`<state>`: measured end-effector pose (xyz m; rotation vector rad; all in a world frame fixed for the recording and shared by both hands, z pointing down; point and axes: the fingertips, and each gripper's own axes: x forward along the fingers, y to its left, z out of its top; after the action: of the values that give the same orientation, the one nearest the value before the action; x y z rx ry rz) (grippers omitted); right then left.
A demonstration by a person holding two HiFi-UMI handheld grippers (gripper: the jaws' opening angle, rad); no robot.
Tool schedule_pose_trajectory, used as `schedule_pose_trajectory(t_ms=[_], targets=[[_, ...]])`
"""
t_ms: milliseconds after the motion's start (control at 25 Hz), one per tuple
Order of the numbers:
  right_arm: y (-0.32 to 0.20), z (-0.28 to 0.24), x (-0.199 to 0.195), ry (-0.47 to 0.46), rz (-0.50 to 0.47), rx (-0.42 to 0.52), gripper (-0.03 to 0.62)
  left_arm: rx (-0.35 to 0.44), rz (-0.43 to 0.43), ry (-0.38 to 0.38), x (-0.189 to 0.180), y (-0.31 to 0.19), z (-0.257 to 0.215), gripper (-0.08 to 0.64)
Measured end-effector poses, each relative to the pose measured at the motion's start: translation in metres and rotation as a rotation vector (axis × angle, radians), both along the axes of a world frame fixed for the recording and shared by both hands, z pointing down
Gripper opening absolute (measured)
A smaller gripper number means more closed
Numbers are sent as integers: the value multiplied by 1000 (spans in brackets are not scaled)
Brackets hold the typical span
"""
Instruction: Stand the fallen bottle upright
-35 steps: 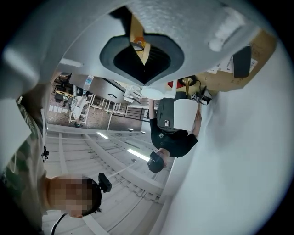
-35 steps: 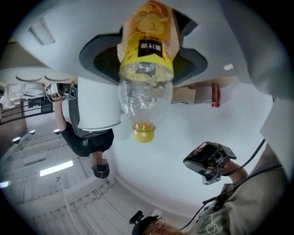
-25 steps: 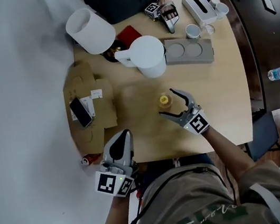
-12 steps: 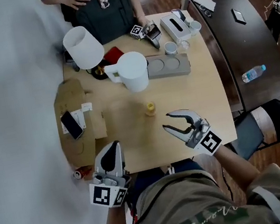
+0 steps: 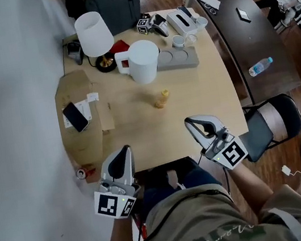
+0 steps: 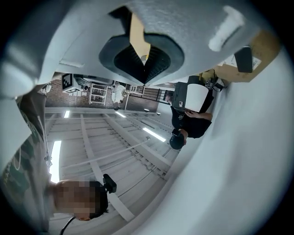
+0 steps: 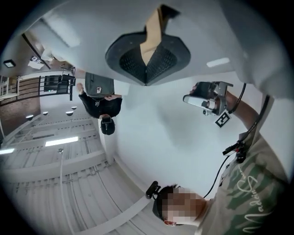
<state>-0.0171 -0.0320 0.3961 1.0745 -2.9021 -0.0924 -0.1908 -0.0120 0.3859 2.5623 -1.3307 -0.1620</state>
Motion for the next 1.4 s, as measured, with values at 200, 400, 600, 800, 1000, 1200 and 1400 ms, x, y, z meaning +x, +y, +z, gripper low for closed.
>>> schedule_pose_trajectory(t_ms=[200,400,600,800,1000,1200,1400], targets=[[42,-16,7,-1,-17,10,5,7,-8,5,7,39,-4,5],[75,-31,36,-20,-20,25,5,3,-45,-1,27,72,-14,4],[95,-14,65,15,-22,1,5,-12,-54,-33,58,96,-17,5],[111,-19,68,-49,12,-17,5,51,-43,-152,78,116,-32,3],[130,-37,41,-55,20,9,3,-30,-83,-65,66,111,-22,3],[138,-38,29,-30,25,7,3,8,-115,-54,46,110,-26,3],[138,-50,32,-53,48,30,3,62,-105,-94,58,114,-36,3]])
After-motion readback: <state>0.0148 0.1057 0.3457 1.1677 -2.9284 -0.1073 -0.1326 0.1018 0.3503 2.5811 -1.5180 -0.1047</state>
